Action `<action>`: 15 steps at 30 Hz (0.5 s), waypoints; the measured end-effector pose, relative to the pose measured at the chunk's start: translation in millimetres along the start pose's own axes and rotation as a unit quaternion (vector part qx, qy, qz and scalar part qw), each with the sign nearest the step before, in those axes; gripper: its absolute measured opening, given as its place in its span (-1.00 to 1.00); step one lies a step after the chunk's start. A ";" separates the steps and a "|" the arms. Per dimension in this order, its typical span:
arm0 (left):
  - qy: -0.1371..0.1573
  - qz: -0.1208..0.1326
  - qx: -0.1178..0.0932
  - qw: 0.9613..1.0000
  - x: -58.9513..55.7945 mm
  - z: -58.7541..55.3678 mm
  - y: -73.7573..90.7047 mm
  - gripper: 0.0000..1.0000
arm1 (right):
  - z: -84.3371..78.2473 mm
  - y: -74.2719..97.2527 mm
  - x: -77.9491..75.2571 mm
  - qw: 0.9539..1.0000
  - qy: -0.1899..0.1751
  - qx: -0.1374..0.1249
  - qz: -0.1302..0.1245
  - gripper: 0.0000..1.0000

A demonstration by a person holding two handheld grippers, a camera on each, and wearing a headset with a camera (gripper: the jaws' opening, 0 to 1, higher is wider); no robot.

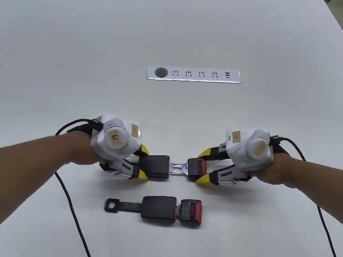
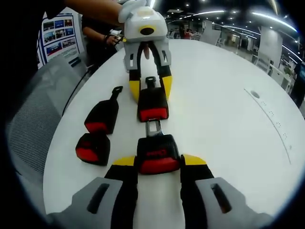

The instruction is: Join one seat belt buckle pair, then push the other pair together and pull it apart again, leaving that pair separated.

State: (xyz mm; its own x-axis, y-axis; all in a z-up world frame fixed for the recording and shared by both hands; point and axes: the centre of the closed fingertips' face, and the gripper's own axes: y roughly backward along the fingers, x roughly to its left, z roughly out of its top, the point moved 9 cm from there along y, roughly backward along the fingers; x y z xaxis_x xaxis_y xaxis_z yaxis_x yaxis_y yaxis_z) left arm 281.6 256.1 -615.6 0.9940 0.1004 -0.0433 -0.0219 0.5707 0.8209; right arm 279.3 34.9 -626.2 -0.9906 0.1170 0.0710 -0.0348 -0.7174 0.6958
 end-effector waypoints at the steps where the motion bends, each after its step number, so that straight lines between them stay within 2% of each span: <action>1: 0.000 0.000 0.001 1.000 0.2 -0.1 -0.1 -0.34 | 0.5 -0.2 -1.0 1.000 0.001 0.000 0.000 -0.33; 11: 0.000 0.000 0.003 1.000 1.3 -1.4 -1.4 -0.34 | 9.7 -10.7 -2.3 1.000 -0.005 -0.011 0.000 -0.33; 15: 0.001 0.001 0.001 1.000 1.0 -2.8 -1.8 -0.34 | 11.3 -11.3 -3.8 1.000 -0.004 -0.004 0.001 -0.34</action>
State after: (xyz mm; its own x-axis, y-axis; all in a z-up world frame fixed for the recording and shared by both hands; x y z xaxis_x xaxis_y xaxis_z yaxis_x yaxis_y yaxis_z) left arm 282.3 257.5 -618.7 0.9936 0.1042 -0.0429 -0.0240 0.5680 0.8227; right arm 284.9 50.4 -626.4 -0.9895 0.1208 0.0787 -0.0334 -0.7230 0.6900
